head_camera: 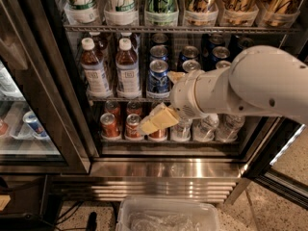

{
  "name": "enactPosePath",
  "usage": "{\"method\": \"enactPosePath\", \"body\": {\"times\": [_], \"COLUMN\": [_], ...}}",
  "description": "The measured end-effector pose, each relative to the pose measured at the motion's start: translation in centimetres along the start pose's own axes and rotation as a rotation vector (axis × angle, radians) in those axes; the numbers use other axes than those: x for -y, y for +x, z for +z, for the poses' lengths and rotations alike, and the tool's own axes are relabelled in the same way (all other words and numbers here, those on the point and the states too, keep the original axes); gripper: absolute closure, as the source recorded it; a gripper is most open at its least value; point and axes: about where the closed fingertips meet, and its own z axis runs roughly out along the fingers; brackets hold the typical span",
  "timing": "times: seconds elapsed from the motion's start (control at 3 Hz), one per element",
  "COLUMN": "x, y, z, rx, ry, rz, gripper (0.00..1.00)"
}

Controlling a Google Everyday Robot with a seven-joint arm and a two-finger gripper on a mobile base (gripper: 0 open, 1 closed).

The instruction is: Pick blue plastic bottle from middle shelf of fridge

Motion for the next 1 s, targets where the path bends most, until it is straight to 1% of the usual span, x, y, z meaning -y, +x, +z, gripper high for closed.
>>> {"method": "enactPosePath", "body": {"times": [0.33,0.67,1.0], "x": [-0.1,0.1,-0.3], "y": [0.2,0.6,0.9], "z": [1.7,2.5,4.2], "rx": [0.053,0.094,0.133], "ry": [0.069,0.133,0.218], "rz": [0.042,0.07,0.123], "gripper": [0.0,0.0,0.0]}}
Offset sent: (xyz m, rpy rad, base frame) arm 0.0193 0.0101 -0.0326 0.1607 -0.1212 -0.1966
